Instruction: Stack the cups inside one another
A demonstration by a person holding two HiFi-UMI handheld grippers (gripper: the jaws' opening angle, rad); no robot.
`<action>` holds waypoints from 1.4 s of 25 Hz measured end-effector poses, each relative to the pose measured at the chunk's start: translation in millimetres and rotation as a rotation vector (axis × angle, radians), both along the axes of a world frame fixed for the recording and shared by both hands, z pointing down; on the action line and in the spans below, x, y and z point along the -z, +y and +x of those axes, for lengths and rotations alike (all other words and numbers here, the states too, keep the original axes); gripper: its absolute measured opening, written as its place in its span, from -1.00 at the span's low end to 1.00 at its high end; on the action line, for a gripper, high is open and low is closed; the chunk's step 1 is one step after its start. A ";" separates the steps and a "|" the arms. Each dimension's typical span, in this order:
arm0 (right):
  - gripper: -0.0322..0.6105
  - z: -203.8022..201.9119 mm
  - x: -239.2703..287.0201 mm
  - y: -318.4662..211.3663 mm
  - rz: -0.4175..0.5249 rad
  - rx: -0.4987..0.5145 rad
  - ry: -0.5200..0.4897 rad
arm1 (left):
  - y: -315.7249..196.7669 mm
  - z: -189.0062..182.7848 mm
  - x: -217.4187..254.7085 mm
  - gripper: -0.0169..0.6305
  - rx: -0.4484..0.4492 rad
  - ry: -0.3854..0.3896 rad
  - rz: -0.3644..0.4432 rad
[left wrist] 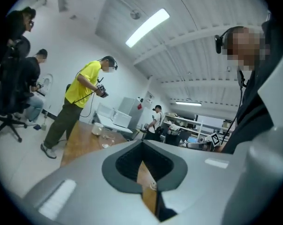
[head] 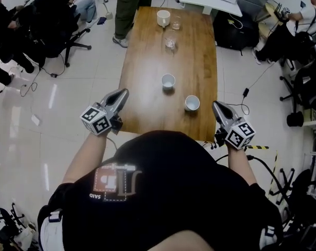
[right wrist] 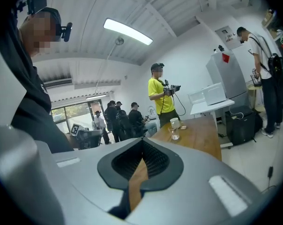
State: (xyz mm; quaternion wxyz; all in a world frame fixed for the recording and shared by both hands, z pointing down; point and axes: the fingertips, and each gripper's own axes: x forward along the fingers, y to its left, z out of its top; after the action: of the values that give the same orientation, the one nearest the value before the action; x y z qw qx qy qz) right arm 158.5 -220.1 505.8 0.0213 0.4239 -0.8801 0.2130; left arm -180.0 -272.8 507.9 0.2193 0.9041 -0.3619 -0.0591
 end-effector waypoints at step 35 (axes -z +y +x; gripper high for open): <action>-0.86 53.4 -7.4 53.5 -0.022 -0.189 -0.014 | 42.6 234.2 -86.3 -0.53 -0.964 -0.905 0.423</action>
State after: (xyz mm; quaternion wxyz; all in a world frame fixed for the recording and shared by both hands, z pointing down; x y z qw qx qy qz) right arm 211.9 -166.6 513.2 -0.0006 0.5034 -0.8338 0.2265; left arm 54.2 -230.2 594.2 -0.1324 0.9231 0.0437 0.3584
